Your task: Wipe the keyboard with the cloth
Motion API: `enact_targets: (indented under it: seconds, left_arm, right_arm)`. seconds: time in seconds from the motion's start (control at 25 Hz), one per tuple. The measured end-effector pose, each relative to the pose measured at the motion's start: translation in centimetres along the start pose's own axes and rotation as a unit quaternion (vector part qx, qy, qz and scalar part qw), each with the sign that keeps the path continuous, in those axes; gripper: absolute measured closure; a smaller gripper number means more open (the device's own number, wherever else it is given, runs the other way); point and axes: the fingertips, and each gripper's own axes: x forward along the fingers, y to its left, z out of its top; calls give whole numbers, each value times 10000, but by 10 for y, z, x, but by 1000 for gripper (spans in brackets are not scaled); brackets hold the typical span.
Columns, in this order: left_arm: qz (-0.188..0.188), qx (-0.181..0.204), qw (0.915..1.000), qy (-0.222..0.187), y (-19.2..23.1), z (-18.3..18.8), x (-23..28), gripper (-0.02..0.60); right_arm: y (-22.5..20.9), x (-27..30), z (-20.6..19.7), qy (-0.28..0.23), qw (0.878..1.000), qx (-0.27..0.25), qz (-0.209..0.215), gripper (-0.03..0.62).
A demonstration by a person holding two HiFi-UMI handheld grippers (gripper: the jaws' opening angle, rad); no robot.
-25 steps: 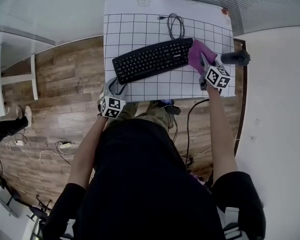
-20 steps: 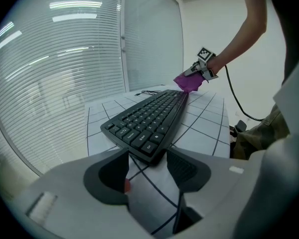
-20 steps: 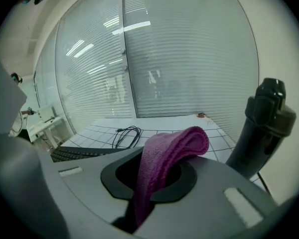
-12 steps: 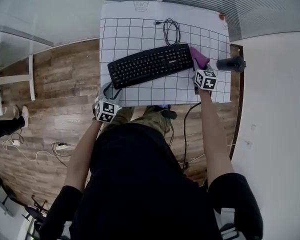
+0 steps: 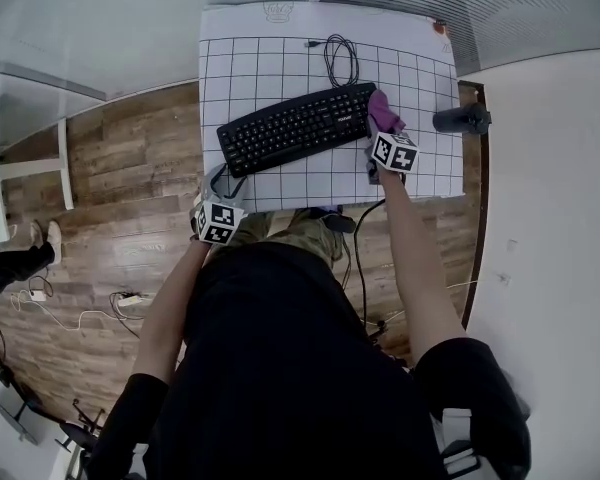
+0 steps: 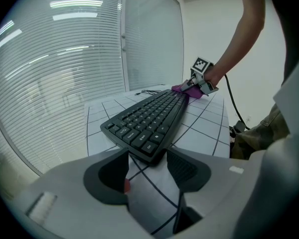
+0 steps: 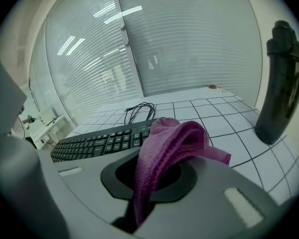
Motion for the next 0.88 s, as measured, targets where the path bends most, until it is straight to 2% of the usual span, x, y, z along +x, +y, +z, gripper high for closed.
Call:
enact_targets:
  seconds: [0.4, 0.88]
  left_arm:
    - [-23, 16, 10000, -14, 0, 1, 0, 364]
    - [-48, -10, 10000, 4, -1, 1, 1, 362]
  right_arm:
    - [18, 1, -6, 80, 9998, -127, 96, 548]
    - [16, -1, -6, -16, 9999, 117, 21, 548]
